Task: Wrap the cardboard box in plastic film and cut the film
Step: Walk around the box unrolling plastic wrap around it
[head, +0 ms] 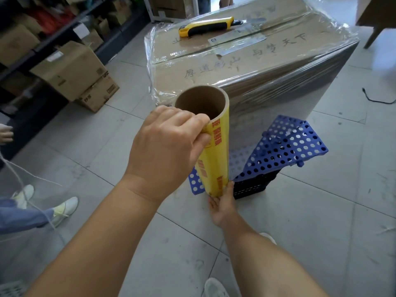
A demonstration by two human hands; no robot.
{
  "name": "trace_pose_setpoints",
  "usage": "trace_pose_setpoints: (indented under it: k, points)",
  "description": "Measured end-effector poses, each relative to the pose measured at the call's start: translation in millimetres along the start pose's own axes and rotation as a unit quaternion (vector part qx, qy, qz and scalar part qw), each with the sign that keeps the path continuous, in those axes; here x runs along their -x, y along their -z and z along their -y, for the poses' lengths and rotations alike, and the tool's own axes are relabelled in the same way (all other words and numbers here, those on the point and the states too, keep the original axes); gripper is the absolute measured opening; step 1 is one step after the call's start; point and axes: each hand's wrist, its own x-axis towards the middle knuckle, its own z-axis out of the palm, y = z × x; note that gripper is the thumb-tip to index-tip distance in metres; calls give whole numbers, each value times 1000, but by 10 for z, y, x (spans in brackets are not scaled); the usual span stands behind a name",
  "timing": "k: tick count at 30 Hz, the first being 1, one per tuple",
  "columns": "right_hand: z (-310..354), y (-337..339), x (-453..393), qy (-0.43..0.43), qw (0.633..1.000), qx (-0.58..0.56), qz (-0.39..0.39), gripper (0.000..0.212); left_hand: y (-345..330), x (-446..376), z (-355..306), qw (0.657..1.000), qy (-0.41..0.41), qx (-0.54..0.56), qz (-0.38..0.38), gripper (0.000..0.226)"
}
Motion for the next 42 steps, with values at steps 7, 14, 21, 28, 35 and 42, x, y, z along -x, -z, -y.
trace_pose_setpoints:
  k: [7,14,21,28,35,42]
  points:
    - [-71,-214,-66,-7,999,-36,-2,69,-19,46,138,1000,-19,-8,-24,23]
    - [-20,-250,-183,-15,996,-77,-38,62,-164,118,183,998,-1,57,3,31]
    - [16,-240,-80,9,998,-24,-50,58,-258,108,86,999,-4,34,4,31]
    - [249,-115,289,74,986,111,-102,53,-237,125,-30,1000,1,25,18,35]
    - [541,-98,727,177,953,231,-81,61,-214,93,-124,999,24,44,19,46]
    - [954,-389,1578,384,868,315,-17,46,17,-10,-160,987,98,120,-34,55]
